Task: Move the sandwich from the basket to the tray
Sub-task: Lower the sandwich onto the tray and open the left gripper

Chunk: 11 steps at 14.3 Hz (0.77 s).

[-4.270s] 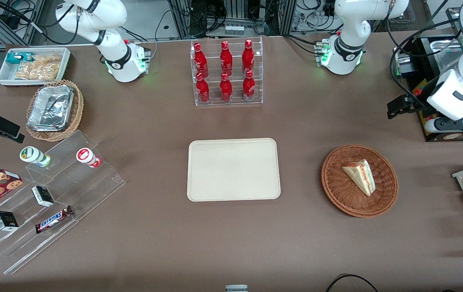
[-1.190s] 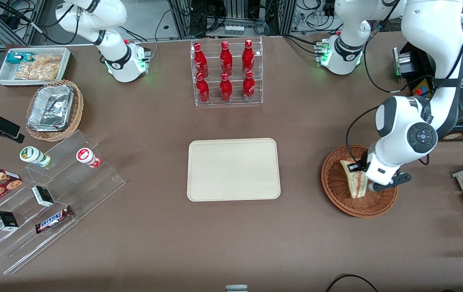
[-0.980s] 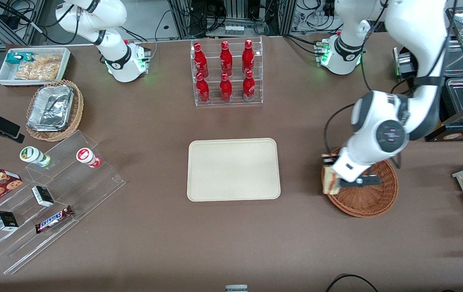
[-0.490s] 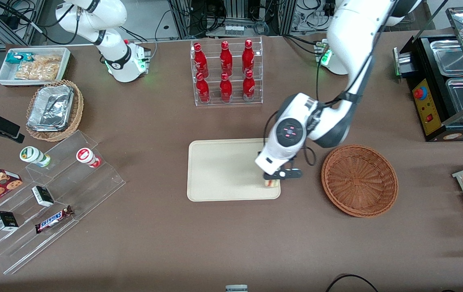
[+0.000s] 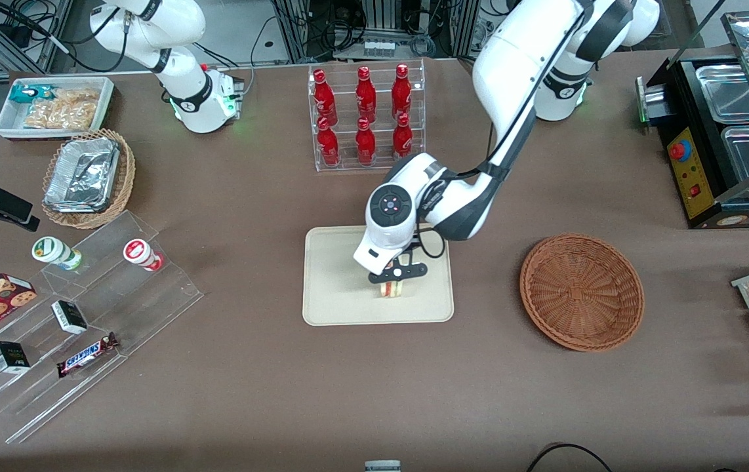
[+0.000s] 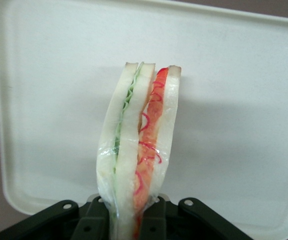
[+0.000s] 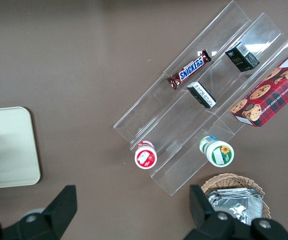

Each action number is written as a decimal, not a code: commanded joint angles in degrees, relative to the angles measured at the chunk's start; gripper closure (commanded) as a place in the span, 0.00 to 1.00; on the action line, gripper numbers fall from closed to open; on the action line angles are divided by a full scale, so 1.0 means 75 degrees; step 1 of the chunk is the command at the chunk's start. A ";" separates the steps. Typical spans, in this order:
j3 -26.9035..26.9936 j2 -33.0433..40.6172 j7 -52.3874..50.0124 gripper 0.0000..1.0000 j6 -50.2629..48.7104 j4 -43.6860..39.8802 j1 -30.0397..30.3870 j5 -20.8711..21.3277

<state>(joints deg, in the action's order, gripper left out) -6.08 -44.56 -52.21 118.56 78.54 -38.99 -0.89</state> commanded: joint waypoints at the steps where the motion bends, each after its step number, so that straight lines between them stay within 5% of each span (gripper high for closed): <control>1: 0.0108 -0.0467 -0.0223 0.89 0.0060 -0.0545 -0.0273 0.0049; 4: 0.0096 -0.0573 -0.0340 0.87 0.0071 -0.0557 -0.0379 0.0025; 5: 0.0096 -0.0574 -0.0282 0.71 0.0072 -0.0546 -0.0368 0.0025; 6: 0.0096 -0.0539 -0.0212 0.26 0.0060 -0.0557 -0.0310 0.0025; 7: 0.0108 -0.0492 -0.0304 0.00 0.0060 -0.0557 -0.0309 -0.0010; 11: 0.0224 0.0081 -0.0223 0.00 -0.0103 -0.0429 -0.0298 0.0119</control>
<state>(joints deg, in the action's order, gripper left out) -5.43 -47.33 -53.41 119.42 74.47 -40.83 -0.80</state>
